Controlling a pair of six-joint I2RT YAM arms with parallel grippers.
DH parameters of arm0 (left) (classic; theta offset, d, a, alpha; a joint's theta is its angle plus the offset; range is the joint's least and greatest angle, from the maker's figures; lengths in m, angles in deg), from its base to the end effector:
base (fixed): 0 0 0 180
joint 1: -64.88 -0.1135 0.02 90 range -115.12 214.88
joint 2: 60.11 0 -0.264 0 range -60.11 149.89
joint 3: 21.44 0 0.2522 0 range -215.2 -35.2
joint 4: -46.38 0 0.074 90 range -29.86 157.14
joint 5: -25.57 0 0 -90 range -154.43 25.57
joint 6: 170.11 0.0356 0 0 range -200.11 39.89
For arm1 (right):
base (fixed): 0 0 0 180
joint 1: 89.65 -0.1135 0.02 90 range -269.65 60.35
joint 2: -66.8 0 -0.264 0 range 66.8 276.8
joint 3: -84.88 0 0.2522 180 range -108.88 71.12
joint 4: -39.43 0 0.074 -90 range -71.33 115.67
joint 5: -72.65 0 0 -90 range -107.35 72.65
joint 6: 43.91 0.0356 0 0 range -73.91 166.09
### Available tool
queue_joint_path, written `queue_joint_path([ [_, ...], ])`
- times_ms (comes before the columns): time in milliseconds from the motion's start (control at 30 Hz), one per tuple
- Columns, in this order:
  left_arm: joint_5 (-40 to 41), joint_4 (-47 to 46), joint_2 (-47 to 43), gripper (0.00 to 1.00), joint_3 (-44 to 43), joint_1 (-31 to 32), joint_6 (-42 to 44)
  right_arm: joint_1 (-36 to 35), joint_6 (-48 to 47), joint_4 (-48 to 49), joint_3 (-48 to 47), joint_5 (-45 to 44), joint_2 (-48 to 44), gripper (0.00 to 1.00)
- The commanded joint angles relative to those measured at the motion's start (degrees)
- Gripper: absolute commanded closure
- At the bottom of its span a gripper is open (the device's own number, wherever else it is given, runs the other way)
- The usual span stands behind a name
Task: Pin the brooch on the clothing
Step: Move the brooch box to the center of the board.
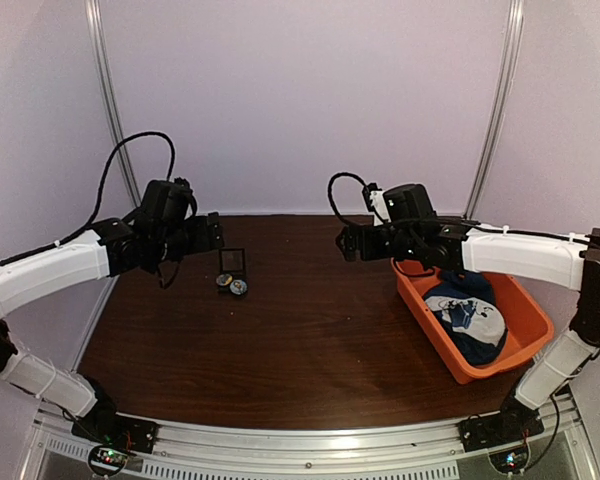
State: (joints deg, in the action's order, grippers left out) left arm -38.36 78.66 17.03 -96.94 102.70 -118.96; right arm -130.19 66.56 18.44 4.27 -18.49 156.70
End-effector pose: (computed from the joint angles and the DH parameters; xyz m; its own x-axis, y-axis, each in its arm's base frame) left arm 0.2476 -0.1724 0.3045 -0.5081 -0.3189 -0.8001 -0.0719 0.9414 -0.3295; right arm 0.2764 0.2355 0.2815 -0.5817 -0.0374 -0.8126 -0.4626 0.8369 0.2926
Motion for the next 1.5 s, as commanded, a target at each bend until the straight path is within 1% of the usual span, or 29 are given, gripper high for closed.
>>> queue_joint_path([
  [0,1.8,0.8,-2.8,0.02,2.2,0.8,0.7,-0.2,-1.1,-0.7,0.7,-0.4,-0.6,0.00],
  [700,5.0,1.8,-6.3,0.02,2.7,1.0,3.2,0.0,-1.8,-1.6,-1.7,-0.1,1.4,0.00],
  [1033,8.4,1.9,-7.5,0.02,3.3,1.0,6.2,0.4,-2.1,-1.6,-1.4,0.1,0.9,0.00],
  [1467,5.3,1.3,-12.5,0.02,3.8,1.0,6.1,0.8,-2.1,-0.8,0.6,0.4,-0.5,0.00],
])
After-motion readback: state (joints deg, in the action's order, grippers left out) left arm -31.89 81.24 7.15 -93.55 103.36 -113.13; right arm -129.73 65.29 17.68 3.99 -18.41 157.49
